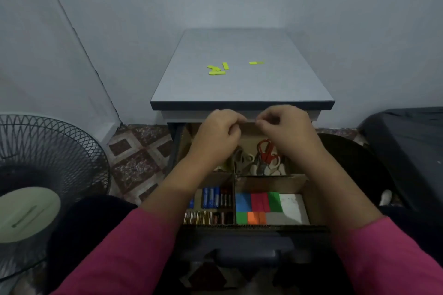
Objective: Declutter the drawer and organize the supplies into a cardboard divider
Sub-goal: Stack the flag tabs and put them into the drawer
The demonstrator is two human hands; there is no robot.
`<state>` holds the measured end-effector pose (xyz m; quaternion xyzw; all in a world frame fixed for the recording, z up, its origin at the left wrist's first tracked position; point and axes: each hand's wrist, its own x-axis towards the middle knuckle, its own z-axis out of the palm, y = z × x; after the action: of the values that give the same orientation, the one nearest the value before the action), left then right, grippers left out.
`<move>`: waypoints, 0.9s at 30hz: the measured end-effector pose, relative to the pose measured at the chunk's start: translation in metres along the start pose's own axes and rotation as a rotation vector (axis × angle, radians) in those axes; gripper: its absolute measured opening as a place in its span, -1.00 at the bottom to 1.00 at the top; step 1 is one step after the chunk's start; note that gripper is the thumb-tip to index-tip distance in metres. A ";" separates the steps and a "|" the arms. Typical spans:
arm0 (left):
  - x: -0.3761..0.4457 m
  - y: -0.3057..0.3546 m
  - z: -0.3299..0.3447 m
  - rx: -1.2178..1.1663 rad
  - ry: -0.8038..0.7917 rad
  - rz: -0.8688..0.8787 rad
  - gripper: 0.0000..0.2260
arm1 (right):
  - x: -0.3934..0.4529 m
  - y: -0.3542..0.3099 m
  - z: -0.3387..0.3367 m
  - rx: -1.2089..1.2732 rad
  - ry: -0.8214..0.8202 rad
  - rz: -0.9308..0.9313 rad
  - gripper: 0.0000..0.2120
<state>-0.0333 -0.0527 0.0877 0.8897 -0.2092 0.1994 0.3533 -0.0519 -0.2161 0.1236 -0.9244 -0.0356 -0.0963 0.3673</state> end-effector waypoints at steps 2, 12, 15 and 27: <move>0.022 -0.002 -0.006 0.006 0.080 -0.065 -0.75 | 0.022 -0.008 -0.002 -0.013 0.070 -0.056 -0.86; 0.109 -0.057 -0.022 0.033 0.017 -0.488 -0.56 | 0.122 0.006 0.011 -0.034 -0.018 0.009 -0.80; 0.126 -0.067 -0.019 0.061 -0.024 -0.489 -0.55 | 0.148 0.015 0.019 -0.032 0.023 0.056 -0.71; 0.162 -0.096 -0.006 0.334 -0.102 -0.297 -0.75 | 0.218 0.030 0.043 -0.461 0.160 -0.025 -0.76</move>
<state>0.1502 -0.0224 0.1206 0.9659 -0.0576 0.1320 0.2154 0.1725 -0.2098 0.1176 -0.9727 0.0051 -0.1795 0.1473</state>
